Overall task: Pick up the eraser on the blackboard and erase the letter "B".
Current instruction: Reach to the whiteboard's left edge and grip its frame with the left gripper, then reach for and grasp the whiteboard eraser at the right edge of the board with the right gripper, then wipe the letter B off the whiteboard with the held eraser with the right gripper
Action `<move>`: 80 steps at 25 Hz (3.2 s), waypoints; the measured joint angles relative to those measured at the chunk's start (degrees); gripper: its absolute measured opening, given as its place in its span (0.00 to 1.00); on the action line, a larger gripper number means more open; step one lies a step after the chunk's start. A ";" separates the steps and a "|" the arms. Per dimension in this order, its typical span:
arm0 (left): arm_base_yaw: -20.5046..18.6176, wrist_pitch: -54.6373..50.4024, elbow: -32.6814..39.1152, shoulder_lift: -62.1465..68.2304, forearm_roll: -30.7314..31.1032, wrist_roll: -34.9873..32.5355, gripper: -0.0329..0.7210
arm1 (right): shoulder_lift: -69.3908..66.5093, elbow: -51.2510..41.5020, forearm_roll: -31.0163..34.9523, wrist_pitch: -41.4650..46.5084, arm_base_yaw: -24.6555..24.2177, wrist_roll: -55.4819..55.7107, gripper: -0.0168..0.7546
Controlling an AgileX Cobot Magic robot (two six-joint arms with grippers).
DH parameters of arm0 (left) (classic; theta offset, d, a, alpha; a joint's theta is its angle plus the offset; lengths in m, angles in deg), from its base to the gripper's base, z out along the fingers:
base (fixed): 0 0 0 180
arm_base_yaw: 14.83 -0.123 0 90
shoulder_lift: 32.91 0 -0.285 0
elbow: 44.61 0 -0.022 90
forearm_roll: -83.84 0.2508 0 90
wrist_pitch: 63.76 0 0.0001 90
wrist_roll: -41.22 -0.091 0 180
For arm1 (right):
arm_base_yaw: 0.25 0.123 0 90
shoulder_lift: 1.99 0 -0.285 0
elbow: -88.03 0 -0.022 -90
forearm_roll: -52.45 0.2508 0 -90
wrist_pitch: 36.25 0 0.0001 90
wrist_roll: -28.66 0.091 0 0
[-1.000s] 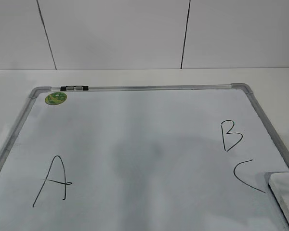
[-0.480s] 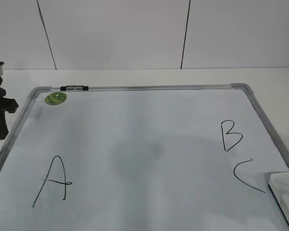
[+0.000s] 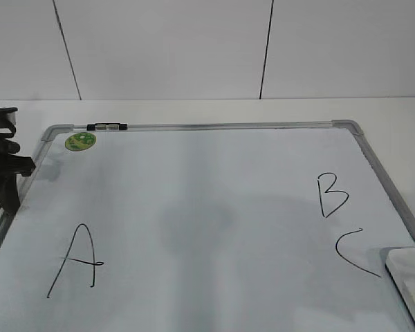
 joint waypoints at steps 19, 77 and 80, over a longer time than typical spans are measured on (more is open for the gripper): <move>0.00 -0.59 -0.71 0.59 -1.05 0.57 0.07 | 0.00 0.00 -0.33 -0.23 0.00 0.00 0.78; 0.00 -0.59 -0.71 0.59 -1.05 0.69 0.07 | -40.73 9.83 -1.29 -15.64 1.96 -5.61 0.86; 0.00 -0.59 -0.71 0.59 -1.05 0.69 0.07 | -40.73 9.83 -1.29 -15.54 1.96 -5.61 0.79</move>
